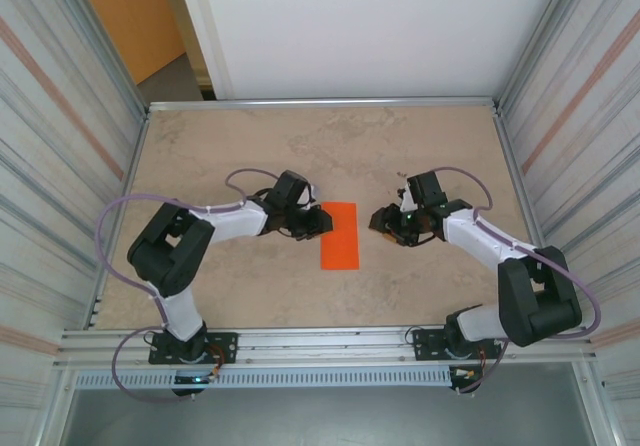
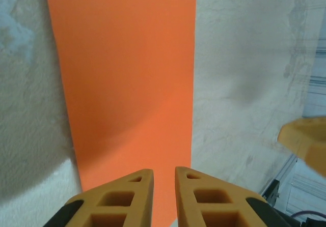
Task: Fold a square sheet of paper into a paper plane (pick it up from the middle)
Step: First fold the square sheet of paper in half at the center of the table, then fold the triangle a second time at the center of the table.
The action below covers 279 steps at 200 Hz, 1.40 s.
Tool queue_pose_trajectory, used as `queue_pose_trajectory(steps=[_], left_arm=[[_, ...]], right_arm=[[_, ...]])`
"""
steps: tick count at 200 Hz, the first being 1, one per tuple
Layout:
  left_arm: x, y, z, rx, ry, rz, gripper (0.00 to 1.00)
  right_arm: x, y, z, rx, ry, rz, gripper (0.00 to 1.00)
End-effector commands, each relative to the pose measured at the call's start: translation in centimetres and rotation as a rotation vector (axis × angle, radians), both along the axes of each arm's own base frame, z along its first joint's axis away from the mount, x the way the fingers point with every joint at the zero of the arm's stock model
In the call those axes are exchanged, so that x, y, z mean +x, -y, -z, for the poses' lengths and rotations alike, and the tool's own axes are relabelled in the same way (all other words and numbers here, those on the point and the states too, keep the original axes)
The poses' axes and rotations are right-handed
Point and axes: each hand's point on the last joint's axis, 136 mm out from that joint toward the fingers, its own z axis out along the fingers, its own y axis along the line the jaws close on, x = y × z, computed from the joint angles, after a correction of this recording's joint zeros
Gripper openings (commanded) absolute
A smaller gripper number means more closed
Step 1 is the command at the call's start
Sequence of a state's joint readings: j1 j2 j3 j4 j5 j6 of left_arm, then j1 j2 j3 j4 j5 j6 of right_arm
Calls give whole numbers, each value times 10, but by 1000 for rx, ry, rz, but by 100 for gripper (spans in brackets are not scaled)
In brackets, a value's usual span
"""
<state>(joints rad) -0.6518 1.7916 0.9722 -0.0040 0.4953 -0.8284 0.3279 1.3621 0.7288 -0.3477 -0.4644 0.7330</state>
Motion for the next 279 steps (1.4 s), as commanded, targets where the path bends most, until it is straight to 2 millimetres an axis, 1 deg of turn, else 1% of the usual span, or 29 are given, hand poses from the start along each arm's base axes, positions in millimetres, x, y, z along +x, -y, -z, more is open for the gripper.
queue_pose_trajectory(steps=[1,19,45,93,107,147,169,207,239,279], left_arm=[[7,-3,11,41,-35,-28,20],[11,-5,19,46,-69,-43,20],[13,-11,27,40,-115,-70,20],[-2,-25,55,119,-237,-110,20],[-5,-27,59,129,-260,-123,20],[-7,-28,61,138,-277,-126,20],[-8,-29,62,143,-281,-125,19],[-9,-29,62,141,-281,-120,19],[-8,-29,62,141,-280,-121,19],[-9,-29,62,138,-280,-118,19]], right_arm=[[-10,-3,2,26,-37,23,48],[-18,-8,11,33,-64,10,48],[-30,-21,21,55,-91,-25,44],[-47,-35,33,84,-145,-60,41],[-51,-39,36,87,-158,-72,41],[-55,-51,39,97,-169,-103,38],[-59,-54,45,89,-181,-116,37],[-63,-52,53,49,-193,-119,38],[-65,-55,53,49,-189,-133,37],[-61,-65,48,96,-170,-150,32]])
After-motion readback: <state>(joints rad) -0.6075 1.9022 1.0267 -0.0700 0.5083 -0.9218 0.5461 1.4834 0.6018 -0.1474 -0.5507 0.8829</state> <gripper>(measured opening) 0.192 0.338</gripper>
